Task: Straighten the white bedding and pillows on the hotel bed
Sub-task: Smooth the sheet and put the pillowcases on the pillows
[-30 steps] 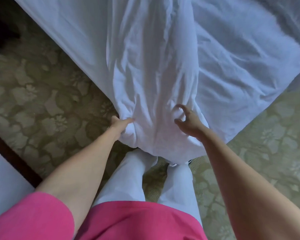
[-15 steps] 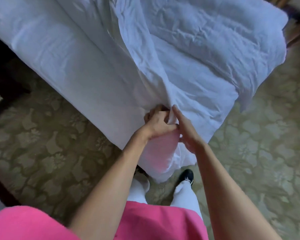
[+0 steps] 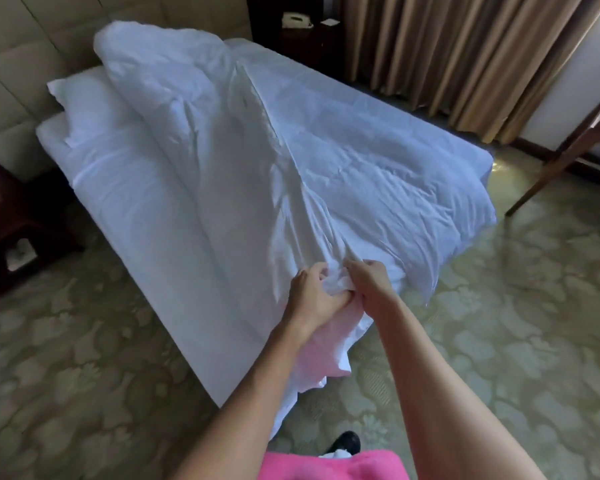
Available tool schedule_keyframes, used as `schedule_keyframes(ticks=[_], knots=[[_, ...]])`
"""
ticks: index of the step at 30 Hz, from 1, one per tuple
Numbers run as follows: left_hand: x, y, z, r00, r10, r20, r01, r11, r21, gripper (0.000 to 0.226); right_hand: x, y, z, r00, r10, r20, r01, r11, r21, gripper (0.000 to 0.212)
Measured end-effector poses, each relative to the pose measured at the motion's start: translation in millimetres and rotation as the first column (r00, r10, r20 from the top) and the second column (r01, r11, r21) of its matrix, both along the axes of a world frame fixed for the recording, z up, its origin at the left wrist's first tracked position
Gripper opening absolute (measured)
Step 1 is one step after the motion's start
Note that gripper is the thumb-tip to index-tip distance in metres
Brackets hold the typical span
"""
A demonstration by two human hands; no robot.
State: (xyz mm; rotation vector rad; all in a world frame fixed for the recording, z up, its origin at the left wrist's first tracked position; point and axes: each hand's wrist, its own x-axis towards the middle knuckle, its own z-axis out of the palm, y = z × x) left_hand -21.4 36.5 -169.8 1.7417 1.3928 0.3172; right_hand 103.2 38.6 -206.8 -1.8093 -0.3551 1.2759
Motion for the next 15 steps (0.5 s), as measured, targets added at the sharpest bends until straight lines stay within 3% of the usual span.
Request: schedule_keyframes(ticks=[2, 3, 5, 7, 11, 15], knots=[[20, -4, 9, 0.932, 0.052, -0.358, -0.028, 0.997, 0.072, 0.072, 19, -1, 8, 0.999, -0.043, 0.006, 0.043, 0.999, -0.002, 0.022], [27, -3, 15, 0.905, 0.063, -0.421, -0.038, 0.997, 0.067, 0.078, 28, 0, 12, 0.998, -0.067, 0.006, 0.067, 0.998, 0.007, 0.022], [38, 4, 24, 0.959, 0.067, -0.275, -0.080, 0.996, -0.037, 0.073, 42, 3, 23, 0.996, -0.091, -0.002, 0.091, 0.995, 0.037, 0.023], [52, 7, 32, 0.995, 0.102, -0.014, -0.103, 0.990, -0.097, 0.045, 52, 0, 38, 0.995, -0.083, -0.063, 0.087, 0.994, 0.060, 0.026], [101, 4, 46, 0.991, 0.110, 0.081, -0.119, 0.986, 0.117, 0.009, 81, -15, 51, 0.949, 0.127, -0.290, -0.100, 0.989, 0.106, 0.026], [152, 13, 39, 0.970, 0.083, 0.228, -0.103, 0.992, 0.078, 0.010, 126, -4, 46, 0.888, 0.081, -0.454, 0.011, 0.981, 0.196, 0.045]])
